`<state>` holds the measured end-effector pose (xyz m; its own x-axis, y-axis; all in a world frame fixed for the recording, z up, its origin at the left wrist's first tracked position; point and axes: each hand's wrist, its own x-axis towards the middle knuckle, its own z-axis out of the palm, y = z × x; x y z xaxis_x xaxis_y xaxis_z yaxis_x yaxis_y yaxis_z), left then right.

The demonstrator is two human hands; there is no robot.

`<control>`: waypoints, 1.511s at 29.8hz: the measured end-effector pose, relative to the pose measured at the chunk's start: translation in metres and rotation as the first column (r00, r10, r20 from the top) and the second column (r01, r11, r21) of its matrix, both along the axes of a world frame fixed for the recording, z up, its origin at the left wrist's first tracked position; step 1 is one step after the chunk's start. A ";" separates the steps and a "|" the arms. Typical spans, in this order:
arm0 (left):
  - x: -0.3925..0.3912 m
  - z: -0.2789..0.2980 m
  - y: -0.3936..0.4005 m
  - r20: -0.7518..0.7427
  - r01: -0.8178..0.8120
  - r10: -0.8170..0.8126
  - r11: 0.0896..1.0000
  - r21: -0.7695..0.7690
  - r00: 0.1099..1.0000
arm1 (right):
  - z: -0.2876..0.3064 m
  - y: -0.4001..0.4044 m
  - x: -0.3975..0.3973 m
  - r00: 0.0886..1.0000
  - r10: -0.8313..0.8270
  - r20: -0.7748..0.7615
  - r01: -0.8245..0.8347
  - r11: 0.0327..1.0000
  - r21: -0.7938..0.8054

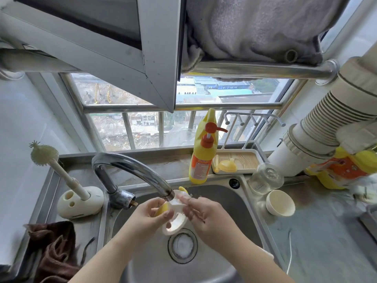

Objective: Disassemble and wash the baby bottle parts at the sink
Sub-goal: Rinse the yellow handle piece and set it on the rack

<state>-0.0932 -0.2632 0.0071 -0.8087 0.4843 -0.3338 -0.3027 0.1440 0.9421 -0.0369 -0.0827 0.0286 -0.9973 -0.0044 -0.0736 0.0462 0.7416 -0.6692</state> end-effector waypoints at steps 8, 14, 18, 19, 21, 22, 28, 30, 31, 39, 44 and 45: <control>0.003 -0.005 -0.007 0.178 -0.069 0.033 0.978 0.199 0.984 | -0.005 -0.003 -0.001 0.999 -0.037 0.003 0.038 0.999 -0.027; 0.003 -0.002 -0.001 0.335 -0.177 0.099 0.961 0.213 0.937 | -0.005 -0.001 0.002 0.999 -0.027 -0.029 0.027 1.000 -0.013; 0.004 0.004 -0.003 0.352 -0.084 0.030 0.987 0.139 0.936 | -0.009 0.007 0.005 0.997 -0.083 -0.004 0.083 0.996 0.035; 0.003 0.004 -0.003 0.363 -0.059 0.007 0.990 0.131 0.932 | -0.008 0.005 0.005 0.998 -0.058 -0.002 0.058 0.998 0.040; 0.004 0.004 -0.002 0.392 -0.041 -0.017 0.989 0.140 0.920 | -0.003 0.003 0.002 0.999 -0.039 -0.002 0.039 0.997 0.060; 0.005 0.005 -0.001 0.393 -0.027 -0.027 0.991 0.131 0.919 | -0.001 0.003 -0.002 0.999 -0.052 0.001 0.052 0.997 0.063; 0.010 0.009 0.003 0.271 0.045 -0.035 0.998 -0.032 0.962 | 0.004 0.008 -0.023 0.997 -0.069 0.028 0.071 0.996 -0.058; 0.010 0.006 0.000 0.243 0.030 -0.021 0.999 -0.035 0.970 | 0.004 0.006 -0.017 0.999 -0.041 0.022 0.042 0.997 -0.061; 0.010 0.005 -0.001 0.254 -0.001 0.007 1.000 -0.023 0.967 | 0.004 0.006 -0.013 0.999 -0.024 0.023 0.025 0.999 -0.043; 0.004 0.008 0.004 0.361 -0.188 0.159 0.981 0.046 0.919 | -0.017 0.000 0.006 0.995 -0.095 0.036 0.099 0.990 -0.100; 0.005 0.006 0.006 0.339 -0.160 0.134 0.986 0.049 0.931 | -0.018 -0.001 0.013 0.992 -0.125 0.015 0.126 0.982 -0.138; 0.005 0.007 0.006 0.316 -0.157 0.133 0.986 0.054 0.940 | -0.016 -0.001 0.012 0.993 -0.120 -0.001 0.119 0.985 -0.121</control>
